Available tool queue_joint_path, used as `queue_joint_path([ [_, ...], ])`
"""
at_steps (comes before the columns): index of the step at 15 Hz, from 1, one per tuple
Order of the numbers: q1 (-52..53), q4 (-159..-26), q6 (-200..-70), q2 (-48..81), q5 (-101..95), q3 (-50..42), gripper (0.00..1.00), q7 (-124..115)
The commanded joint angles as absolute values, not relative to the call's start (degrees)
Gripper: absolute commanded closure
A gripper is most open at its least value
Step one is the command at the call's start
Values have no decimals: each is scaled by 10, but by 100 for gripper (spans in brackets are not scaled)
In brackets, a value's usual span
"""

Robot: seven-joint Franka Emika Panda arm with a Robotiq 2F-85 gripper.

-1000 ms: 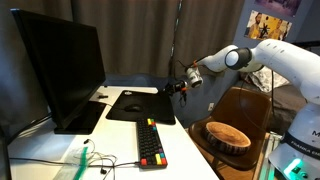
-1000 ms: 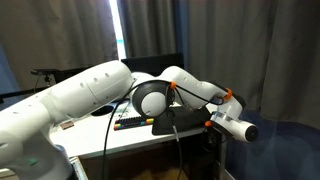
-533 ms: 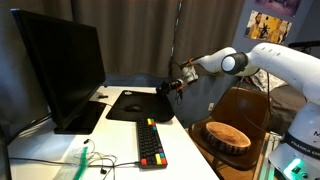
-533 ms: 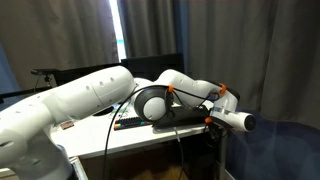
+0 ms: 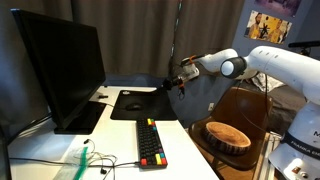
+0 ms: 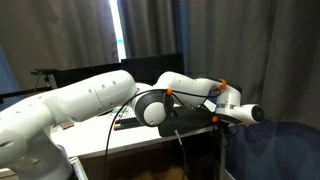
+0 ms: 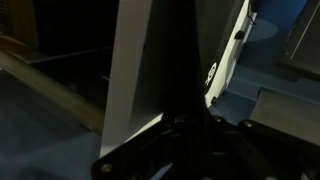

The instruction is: Push the mat onto the table completely

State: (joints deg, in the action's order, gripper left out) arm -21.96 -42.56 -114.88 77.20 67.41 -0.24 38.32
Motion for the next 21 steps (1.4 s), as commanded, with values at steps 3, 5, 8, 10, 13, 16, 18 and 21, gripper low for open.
queue_joint_path([
  [3,-213,-346,-1153,820,639,-33,99,352],
  [5,-209,-329,-1159,836,637,-36,99,355],
  [8,-198,-300,-1168,856,635,-34,99,364],
  [10,-191,-284,-1172,865,630,-35,99,370],
  [13,-179,-264,-1182,870,624,-38,99,387],
  [16,-170,-255,-1201,868,616,-50,99,400],
  [18,-163,-258,-1223,866,602,-63,99,394],
  [21,-170,-243,-1265,878,536,-34,99,380],
])
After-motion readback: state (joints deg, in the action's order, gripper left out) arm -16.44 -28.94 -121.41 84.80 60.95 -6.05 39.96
